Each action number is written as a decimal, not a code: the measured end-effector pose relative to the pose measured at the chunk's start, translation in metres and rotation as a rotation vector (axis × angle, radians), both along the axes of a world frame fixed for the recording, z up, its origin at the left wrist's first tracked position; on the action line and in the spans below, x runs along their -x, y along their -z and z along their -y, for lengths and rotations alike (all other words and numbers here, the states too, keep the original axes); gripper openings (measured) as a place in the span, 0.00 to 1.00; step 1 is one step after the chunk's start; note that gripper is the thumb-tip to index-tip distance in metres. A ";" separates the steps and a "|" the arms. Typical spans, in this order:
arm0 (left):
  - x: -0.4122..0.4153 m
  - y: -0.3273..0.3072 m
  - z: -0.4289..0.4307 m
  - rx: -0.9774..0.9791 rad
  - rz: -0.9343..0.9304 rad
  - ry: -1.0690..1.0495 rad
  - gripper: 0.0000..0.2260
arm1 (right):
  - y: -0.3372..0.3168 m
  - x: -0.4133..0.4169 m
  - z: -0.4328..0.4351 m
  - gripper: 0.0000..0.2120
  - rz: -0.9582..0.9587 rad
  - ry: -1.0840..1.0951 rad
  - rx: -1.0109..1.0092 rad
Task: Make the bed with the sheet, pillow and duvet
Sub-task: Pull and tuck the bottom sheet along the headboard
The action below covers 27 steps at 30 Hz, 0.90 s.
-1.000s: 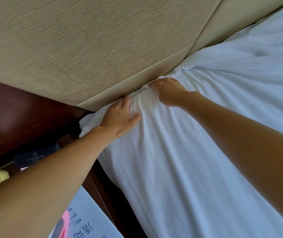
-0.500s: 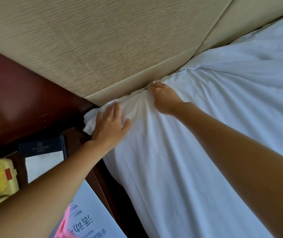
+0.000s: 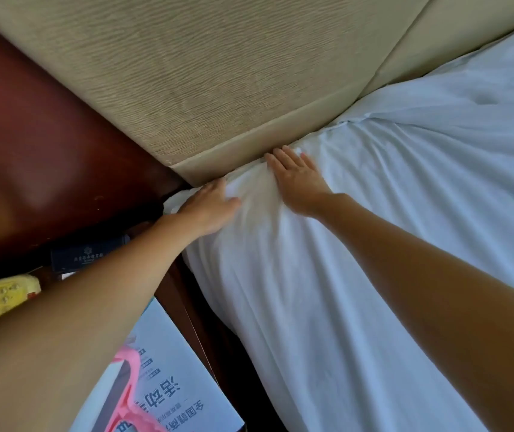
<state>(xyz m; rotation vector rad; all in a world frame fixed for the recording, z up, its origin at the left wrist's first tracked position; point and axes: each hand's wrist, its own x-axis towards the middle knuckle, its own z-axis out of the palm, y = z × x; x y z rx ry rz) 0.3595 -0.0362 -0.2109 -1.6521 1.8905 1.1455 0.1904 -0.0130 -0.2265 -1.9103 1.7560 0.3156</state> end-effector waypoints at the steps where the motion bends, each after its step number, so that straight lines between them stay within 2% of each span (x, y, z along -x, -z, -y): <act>1: 0.000 -0.004 -0.006 0.033 0.011 0.023 0.22 | -0.004 0.002 -0.009 0.29 0.036 0.002 -0.002; 4: 0.007 -0.018 -0.017 0.148 0.021 0.100 0.19 | -0.018 0.009 -0.029 0.33 0.123 0.056 0.025; 7: 0.026 -0.029 -0.028 0.284 -0.015 0.162 0.16 | -0.031 0.025 -0.050 0.31 0.128 0.218 0.168; 10: 0.052 -0.032 -0.054 0.333 -0.045 0.274 0.22 | -0.037 0.047 -0.080 0.27 0.080 0.400 0.299; 13: 0.064 -0.017 -0.087 0.366 -0.084 0.494 0.25 | -0.033 0.066 -0.121 0.26 -0.036 0.487 0.268; 15: 0.057 -0.003 -0.103 0.316 -0.009 0.569 0.26 | -0.023 0.065 -0.146 0.26 -0.060 0.525 0.173; 18: 0.037 0.005 -0.115 0.297 0.124 0.512 0.27 | -0.006 0.038 -0.169 0.27 -0.004 0.500 0.068; 22: 0.015 0.000 -0.114 0.233 0.230 0.326 0.28 | -0.003 -0.025 -0.182 0.33 0.100 0.363 0.065; 25: 0.007 -0.015 -0.106 0.095 0.435 0.157 0.30 | -0.013 -0.047 -0.185 0.24 0.235 0.178 0.048; 27: 0.004 -0.028 -0.104 0.057 0.542 0.137 0.27 | -0.022 -0.047 -0.189 0.23 0.286 0.122 0.079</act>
